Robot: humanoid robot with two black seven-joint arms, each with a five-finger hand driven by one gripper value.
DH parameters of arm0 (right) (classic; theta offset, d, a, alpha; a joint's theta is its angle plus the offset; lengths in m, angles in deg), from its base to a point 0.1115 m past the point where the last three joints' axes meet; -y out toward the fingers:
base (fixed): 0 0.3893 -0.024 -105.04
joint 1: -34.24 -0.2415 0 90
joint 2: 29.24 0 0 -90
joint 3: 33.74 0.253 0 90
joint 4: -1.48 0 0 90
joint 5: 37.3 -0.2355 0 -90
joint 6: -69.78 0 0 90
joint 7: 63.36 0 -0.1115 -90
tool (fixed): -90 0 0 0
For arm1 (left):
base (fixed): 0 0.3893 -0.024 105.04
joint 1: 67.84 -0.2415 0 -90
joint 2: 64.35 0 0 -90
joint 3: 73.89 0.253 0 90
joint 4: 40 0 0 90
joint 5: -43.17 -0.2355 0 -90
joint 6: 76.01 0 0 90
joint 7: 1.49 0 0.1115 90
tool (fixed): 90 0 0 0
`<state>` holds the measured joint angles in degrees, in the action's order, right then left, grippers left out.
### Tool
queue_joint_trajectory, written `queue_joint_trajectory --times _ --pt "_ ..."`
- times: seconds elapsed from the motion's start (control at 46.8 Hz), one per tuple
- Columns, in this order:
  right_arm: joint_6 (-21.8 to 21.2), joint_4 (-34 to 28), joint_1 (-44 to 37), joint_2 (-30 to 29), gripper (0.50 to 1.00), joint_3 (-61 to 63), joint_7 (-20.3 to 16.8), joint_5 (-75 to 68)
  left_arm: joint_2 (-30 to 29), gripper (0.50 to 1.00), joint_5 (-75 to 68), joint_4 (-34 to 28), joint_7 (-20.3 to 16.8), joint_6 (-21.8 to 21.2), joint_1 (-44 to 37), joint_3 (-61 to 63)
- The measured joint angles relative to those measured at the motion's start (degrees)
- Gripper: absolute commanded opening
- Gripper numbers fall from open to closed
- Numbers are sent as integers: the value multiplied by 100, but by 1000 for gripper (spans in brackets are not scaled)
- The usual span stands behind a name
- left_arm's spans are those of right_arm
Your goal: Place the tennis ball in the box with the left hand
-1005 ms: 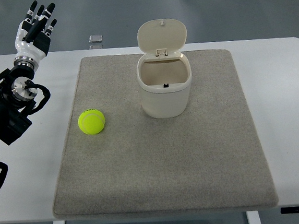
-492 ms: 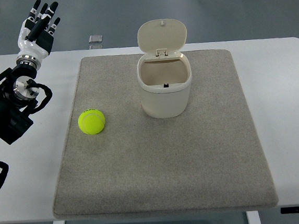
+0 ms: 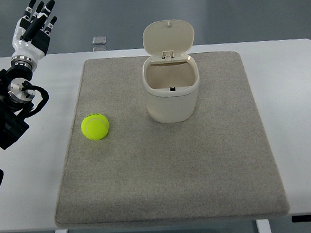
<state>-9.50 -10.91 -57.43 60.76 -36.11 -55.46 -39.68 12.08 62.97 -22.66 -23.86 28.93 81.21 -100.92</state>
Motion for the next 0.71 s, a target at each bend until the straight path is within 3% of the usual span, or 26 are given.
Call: queue_joint_trajectory --times 0.128,0.278,0.535,0.706 --pt "0 0 0 0 938 0 0 0 -137 992 -2 179 22 -11 50 467" --pt "0 0 0 0 938 0 0 0 -646 992 3 884 41 -57 156 1163" --pt "0 0 1 0 938 0 -3 0 -1920 992 7 2973 105 -679 658 2548" --pt "0 0 0 0 938 0 -2 0 -2277 992 7 3260 103 -770 1025 3252"
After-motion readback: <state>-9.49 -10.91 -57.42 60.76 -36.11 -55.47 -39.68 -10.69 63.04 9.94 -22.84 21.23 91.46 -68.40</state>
